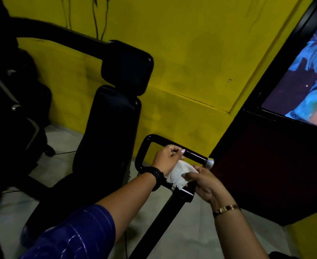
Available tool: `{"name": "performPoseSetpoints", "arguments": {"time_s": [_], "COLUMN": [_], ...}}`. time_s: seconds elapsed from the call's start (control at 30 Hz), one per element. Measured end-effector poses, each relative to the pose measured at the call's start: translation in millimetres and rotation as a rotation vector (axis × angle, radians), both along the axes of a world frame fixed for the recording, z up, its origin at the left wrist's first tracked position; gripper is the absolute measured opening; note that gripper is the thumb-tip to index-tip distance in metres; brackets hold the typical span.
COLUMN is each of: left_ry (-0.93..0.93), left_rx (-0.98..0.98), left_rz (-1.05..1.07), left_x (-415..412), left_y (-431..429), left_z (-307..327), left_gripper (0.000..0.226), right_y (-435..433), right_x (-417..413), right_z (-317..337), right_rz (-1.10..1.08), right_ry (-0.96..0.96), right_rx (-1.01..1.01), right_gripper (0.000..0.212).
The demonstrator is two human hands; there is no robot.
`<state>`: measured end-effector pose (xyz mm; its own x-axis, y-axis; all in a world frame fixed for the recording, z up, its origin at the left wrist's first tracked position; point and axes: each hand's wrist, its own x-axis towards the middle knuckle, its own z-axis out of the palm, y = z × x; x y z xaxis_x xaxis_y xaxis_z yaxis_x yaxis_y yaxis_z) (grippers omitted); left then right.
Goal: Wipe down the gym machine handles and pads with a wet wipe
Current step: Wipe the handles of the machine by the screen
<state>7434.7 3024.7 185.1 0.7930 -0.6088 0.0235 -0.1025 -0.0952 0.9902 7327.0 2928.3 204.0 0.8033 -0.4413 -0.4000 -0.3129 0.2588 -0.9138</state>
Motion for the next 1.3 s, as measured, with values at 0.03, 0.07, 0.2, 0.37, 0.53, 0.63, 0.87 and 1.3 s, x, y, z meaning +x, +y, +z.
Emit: {"name": "performPoseSetpoints", "arguments": {"time_s": [0.03, 0.07, 0.2, 0.37, 0.53, 0.63, 0.87, 1.3], "left_ry": [0.029, 0.058, 0.18, 0.183, 0.184, 0.234, 0.312, 0.451], "left_rx": [0.031, 0.068, 0.048, -0.021, -0.03, -0.038, -0.15, -0.558], "left_rz": [-0.007, -0.01, 0.063, 0.152, 0.392, 0.537, 0.792, 0.956], "left_x": [0.2, -0.5, -23.1, -73.9, -128.3, -155.7, -200.7, -270.7], "left_y": [4.5, 8.2, 30.8, 59.8, 93.9, 121.2, 198.6, 364.3], "left_z": [-2.3, -5.7, -17.4, -23.1, -33.8, -33.6, -25.8, 3.4], "left_gripper": [0.017, 0.024, 0.031, 0.016, 0.039, 0.032, 0.023, 0.009], "right_y": [2.4, 4.5, 18.1, 35.5, 58.4, 77.6, 145.4, 320.6], "right_x": [0.4, 0.2, -14.1, -52.8, -93.7, -107.4, -122.9, -122.7], "right_z": [-2.3, -3.1, 0.4, -2.4, -10.8, -14.9, -19.7, -1.5], "right_rz": [-0.01, -0.006, 0.071, 0.181, 0.271, 0.32, 0.478, 0.76], "right_ry": [-0.02, -0.039, -0.054, -0.064, -0.03, 0.005, -0.004, -0.045], "right_rx": [0.027, 0.051, 0.093, 0.132, 0.164, 0.17, 0.208, 0.321], "right_gripper": [0.024, 0.021, 0.019, 0.035, 0.03, 0.02, 0.024, 0.034]}}
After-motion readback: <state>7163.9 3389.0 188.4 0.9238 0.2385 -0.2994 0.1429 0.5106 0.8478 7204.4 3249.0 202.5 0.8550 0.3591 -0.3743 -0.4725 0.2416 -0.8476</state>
